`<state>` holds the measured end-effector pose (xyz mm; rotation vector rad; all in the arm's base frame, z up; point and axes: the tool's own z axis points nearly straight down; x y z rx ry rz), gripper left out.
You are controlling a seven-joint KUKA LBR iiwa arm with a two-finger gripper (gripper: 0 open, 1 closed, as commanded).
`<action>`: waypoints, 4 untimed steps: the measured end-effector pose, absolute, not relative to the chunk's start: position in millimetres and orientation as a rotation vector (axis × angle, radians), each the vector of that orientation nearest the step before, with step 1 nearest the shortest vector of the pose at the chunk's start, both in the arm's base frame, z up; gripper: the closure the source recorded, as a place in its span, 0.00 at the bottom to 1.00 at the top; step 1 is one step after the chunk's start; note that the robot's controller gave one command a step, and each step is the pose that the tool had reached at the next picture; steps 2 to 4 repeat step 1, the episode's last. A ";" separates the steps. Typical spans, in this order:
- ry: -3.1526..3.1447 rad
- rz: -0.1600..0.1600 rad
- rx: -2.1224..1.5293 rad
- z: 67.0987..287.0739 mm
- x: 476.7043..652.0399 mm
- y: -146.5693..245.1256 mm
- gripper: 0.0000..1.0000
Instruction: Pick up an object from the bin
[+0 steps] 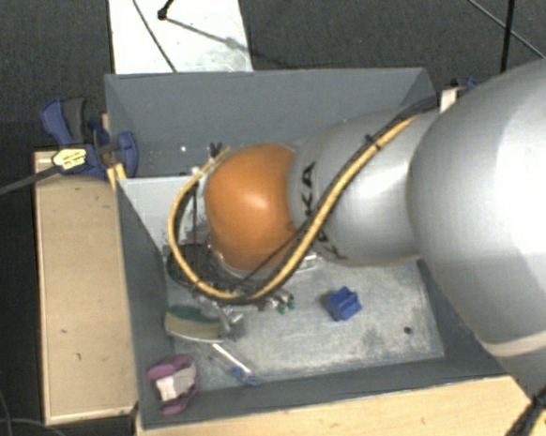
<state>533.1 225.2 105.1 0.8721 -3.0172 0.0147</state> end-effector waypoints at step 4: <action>-3.061 -0.002 0.763 301.4 534.5 225.7 1.00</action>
Offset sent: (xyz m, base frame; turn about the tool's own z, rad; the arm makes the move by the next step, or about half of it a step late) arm -0.0007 0.0002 0.1905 0.0761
